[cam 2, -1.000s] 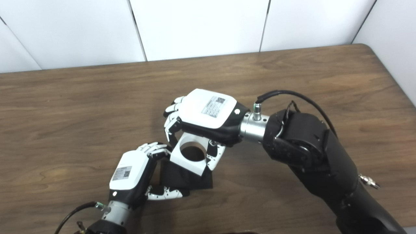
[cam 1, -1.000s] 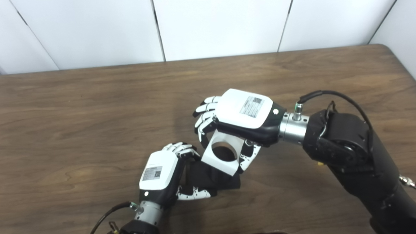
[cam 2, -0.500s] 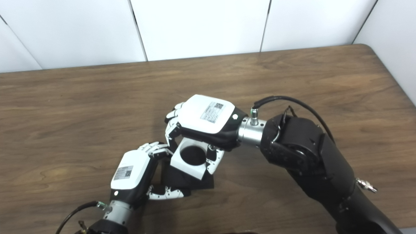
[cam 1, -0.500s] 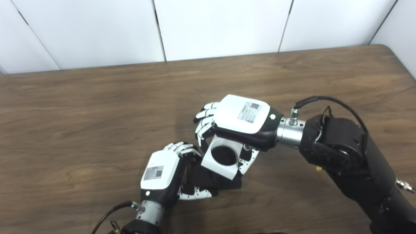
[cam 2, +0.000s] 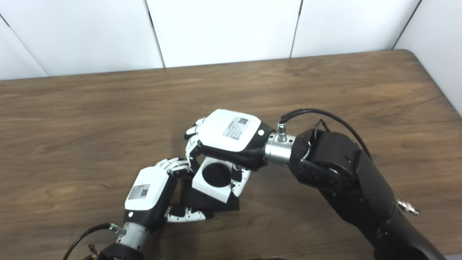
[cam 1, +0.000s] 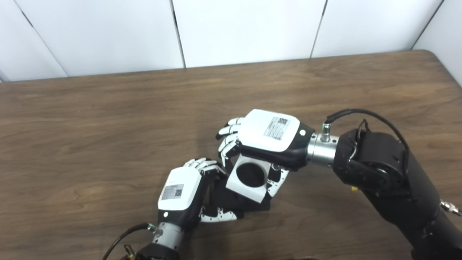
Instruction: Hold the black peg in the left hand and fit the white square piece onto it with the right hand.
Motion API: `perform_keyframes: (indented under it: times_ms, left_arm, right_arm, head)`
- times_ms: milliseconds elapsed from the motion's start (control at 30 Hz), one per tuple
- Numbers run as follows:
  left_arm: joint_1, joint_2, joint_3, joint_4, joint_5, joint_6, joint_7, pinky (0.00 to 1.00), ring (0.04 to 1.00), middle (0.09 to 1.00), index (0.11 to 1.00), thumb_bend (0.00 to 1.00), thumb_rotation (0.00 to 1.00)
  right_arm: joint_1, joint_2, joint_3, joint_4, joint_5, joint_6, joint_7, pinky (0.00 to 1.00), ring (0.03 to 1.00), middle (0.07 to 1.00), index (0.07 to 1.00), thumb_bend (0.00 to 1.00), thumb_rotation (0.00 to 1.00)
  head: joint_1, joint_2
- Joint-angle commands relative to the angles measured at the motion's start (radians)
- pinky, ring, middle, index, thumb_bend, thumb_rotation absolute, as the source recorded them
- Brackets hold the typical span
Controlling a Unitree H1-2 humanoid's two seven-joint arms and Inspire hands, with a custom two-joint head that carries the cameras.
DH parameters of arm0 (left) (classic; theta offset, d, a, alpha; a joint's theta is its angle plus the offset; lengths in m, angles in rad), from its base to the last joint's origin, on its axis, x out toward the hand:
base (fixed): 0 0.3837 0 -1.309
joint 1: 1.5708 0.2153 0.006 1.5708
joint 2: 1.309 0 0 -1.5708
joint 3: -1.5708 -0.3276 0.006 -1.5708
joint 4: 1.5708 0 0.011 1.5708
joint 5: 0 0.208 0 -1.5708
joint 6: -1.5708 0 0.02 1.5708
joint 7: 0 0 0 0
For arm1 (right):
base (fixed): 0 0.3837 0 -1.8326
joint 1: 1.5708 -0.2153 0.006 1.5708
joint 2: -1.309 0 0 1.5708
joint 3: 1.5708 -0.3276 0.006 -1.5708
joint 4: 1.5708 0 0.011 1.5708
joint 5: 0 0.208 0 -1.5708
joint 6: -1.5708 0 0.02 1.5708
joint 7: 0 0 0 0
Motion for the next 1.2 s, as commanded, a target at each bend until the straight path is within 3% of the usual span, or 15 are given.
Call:
perform_keyframes:
  times_ms: [0, 267, 300, 333, 433, 600, 767, 1133, 1167]
  left_arm:
    - [0.000, -0.005, -0.004, -0.021, 0.013, 0.002, -0.014, 0.86, 0.850, 0.780, 0.484, 0.52, 0.05]
    - [0.000, -0.009, -0.005, -0.029, 0.016, 0.008, -0.024, 0.87, 0.852, 0.783, 0.484, 0.52, 0.05]
    - [0.000, -0.009, -0.004, -0.029, 0.016, 0.008, -0.024, 0.87, 0.852, 0.783, 0.484, 0.52, 0.05]
    - [0.000, -0.010, -0.004, -0.029, 0.015, 0.007, -0.025, 0.87, 0.851, 0.782, 0.484, 0.52, 0.05]
    - [0.000, -0.010, -0.002, -0.027, 0.015, 0.005, -0.023, 0.86, 0.850, 0.781, 0.484, 0.52, 0.05]
    - [0.000, -0.010, 0.000, -0.027, 0.018, 0.008, -0.027, 0.87, 0.851, 0.780, 0.485, 0.52, 0.05]
    - [0.000, -0.007, 0.003, -0.025, 0.019, 0.010, -0.030, 0.87, 0.848, 0.776, 0.485, 0.52, 0.05]
    - [-0.003, -0.001, 0.007, -0.024, 0.066, 0.027, -0.049, 0.85, 0.833, 0.773, 0.494, 0.52, 0.08]
    - [-0.004, 0.000, 0.008, -0.026, 0.072, 0.026, -0.049, 0.85, 0.834, 0.780, 0.587, 0.69, 0.26]
  right_arm:
    - [-0.016, 0.002, -0.006, -0.026, -0.006, -0.009, -0.012, 0.88, 0.865, 0.739, 0.482, 0.52, 0.13]
    - [-0.006, 0.000, 0.029, -0.030, -0.089, -0.051, 0.003, 0.90, 0.876, 0.748, 0.490, 0.53, 0.15]
    - [-0.005, 0.003, 0.031, -0.034, -0.099, -0.046, 0.010, 0.91, 0.877, 0.755, 0.549, 0.74, 0.22]
    - [-0.004, 0.006, 0.031, -0.036, -0.106, -0.043, 0.014, 0.91, 0.875, 0.763, 0.596, 0.89, 0.28]
    - [-0.008, 0.013, 0.030, -0.050, -0.134, -0.030, 0.043, 0.92, 0.878, 0.782, 0.654, 0.99, 0.39]
    - [-0.018, 0.028, 0.012, -0.064, -0.152, -0.008, 0.088, 0.95, 0.908, 0.813, 0.716, 1.00, 0.55]
    - [-0.018, 0.056, -0.031, -0.075, -0.156, 0.031, 0.104, 0.98, 0.920, 0.856, 0.790, 1.00, 0.63]
    - [-0.009, 0.078, -0.101, -0.081, -0.152, 0.047, 0.071, 0.95, 0.908, 0.851, 0.794, 1.00, 0.67]
    - [-0.007, 0.079, -0.105, -0.082, -0.149, 0.048, 0.069, 0.95, 0.910, 0.853, 0.791, 1.00, 0.67]
  head:
    - [-0.001, 0.000]
    - [0.001, 0.002]
    - [0.001, 0.002]
    - [0.001, 0.002]
    - [0.001, 0.002]
    - [0.000, 0.000]
    - [0.003, -0.001]
    - [0.004, -0.005]
    - [0.004, -0.004]
